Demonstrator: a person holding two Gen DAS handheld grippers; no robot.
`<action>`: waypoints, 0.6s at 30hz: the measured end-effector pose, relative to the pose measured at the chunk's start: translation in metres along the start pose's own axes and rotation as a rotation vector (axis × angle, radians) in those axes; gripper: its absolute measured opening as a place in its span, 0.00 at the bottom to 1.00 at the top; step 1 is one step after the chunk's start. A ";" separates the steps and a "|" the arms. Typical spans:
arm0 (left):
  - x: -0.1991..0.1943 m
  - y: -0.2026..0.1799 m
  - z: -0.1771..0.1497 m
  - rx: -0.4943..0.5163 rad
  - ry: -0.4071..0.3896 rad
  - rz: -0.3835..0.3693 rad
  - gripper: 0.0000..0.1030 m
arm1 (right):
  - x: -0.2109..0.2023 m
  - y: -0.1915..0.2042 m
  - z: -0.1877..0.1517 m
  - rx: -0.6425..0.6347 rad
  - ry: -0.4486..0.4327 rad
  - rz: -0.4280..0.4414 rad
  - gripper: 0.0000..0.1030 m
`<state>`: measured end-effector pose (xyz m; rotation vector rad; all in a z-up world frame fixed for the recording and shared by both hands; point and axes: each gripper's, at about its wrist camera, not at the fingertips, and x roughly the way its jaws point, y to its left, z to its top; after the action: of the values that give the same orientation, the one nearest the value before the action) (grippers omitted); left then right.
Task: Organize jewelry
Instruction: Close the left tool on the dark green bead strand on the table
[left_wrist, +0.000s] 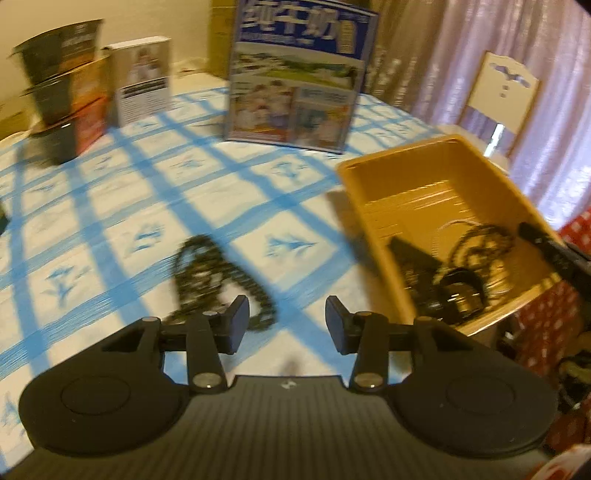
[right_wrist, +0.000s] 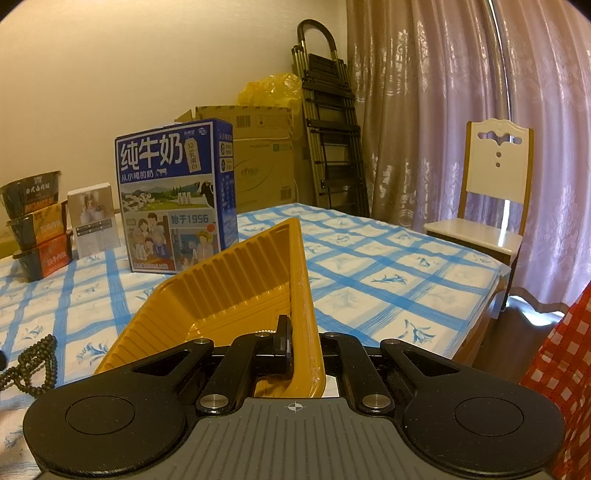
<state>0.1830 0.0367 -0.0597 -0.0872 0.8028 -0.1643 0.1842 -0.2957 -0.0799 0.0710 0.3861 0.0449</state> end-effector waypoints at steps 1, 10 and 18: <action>-0.002 0.006 -0.002 -0.013 0.000 0.017 0.42 | 0.000 0.000 0.000 0.001 0.001 0.000 0.06; -0.004 0.037 -0.016 -0.032 -0.008 0.106 0.51 | 0.000 -0.001 -0.001 -0.002 -0.002 0.000 0.06; 0.006 0.047 -0.020 -0.048 -0.002 0.103 0.63 | 0.000 0.000 -0.001 -0.003 0.000 0.000 0.06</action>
<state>0.1782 0.0812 -0.0848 -0.0913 0.8079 -0.0478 0.1842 -0.2957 -0.0806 0.0676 0.3859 0.0451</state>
